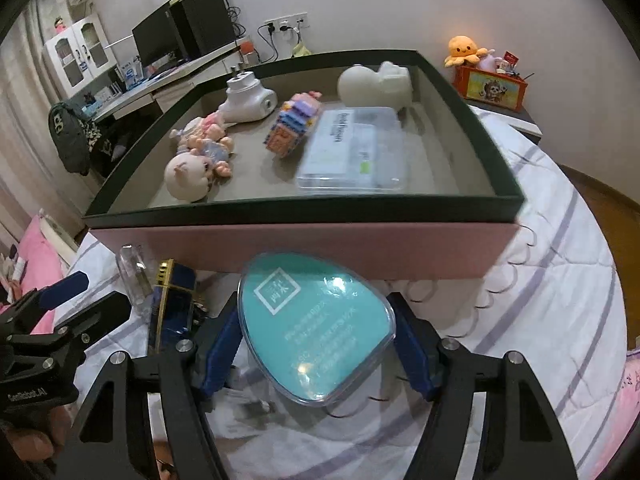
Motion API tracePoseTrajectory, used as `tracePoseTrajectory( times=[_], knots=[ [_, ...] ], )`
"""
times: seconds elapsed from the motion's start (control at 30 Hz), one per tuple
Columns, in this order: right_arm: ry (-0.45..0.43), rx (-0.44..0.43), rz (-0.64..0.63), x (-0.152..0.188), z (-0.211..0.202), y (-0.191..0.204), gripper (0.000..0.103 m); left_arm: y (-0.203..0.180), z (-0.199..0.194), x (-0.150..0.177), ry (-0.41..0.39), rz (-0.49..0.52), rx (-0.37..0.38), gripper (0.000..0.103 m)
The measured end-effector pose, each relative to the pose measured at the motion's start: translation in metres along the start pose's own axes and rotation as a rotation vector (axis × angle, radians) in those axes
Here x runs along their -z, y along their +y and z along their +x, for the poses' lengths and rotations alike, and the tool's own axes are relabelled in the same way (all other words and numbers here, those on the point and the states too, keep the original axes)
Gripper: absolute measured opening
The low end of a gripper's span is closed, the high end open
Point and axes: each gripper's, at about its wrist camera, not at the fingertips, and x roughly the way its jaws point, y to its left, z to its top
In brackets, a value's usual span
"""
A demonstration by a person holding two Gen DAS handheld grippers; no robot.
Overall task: Organize rigid objects
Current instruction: 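Grasp the clear glass jar with the left gripper while the right gripper grasps the teal tin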
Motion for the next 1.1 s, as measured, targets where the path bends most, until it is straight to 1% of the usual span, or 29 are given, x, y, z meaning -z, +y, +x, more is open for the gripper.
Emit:
tracePoseTrajectory(
  times=[0.17,0.3,0.4,0.47,0.5,0.67,0.77,0.8,0.83,0.87,0.9,0.93,0.97,1.1],
  knots=[
    [-0.003,0.015,0.006,0.001,-0.003,-0.007,0.071,-0.011,0.008,-0.004,0.01,0.009,0.014,0.103],
    [-0.005,0.019,0.005,0.001,-0.003,-0.008,0.071,-0.014,0.013,-0.007,-0.012,-0.003,0.034,0.103],
    [-0.006,0.019,0.003,0.001,-0.003,-0.008,0.071,-0.014,0.016,-0.011,-0.013,-0.007,0.038,0.103],
    [-0.005,0.02,0.003,0.002,-0.004,-0.01,0.071,-0.011,0.015,-0.01,-0.008,-0.013,0.044,0.099],
    [-0.005,0.02,0.004,0.002,-0.004,-0.01,0.071,-0.008,0.015,-0.009,-0.006,-0.018,0.043,0.098],
    [-0.004,0.024,0.006,0.001,-0.003,-0.01,0.071,-0.002,0.022,-0.001,0.018,-0.03,0.023,0.098],
    [-0.004,0.022,0.006,0.001,-0.003,-0.009,0.071,-0.01,0.028,-0.002,0.021,0.003,0.013,0.097],
    [-0.004,0.021,0.007,0.001,-0.003,-0.009,0.071,-0.011,0.028,-0.002,0.021,0.009,0.017,0.094],
    [-0.003,0.02,0.008,0.002,-0.003,-0.009,0.071,-0.011,0.027,-0.002,0.02,0.013,0.029,0.085],
    [-0.003,0.021,0.008,0.002,-0.004,-0.009,0.071,-0.011,0.026,-0.002,0.019,0.015,0.035,0.08],
    [-0.003,0.022,0.01,0.002,-0.005,-0.01,0.071,-0.011,0.024,-0.001,0.019,0.015,0.043,0.069],
    [-0.003,0.022,0.012,0.003,-0.005,-0.01,0.071,-0.011,0.022,-0.001,0.019,0.018,0.051,0.061],
    [-0.004,0.021,0.013,0.003,-0.005,-0.01,0.071,-0.012,0.021,-0.001,0.02,0.02,0.062,0.056],
    [-0.007,0.011,0.006,0.003,-0.008,-0.007,0.071,-0.014,0.018,0.001,0.016,0.026,0.072,0.056]
  ],
)
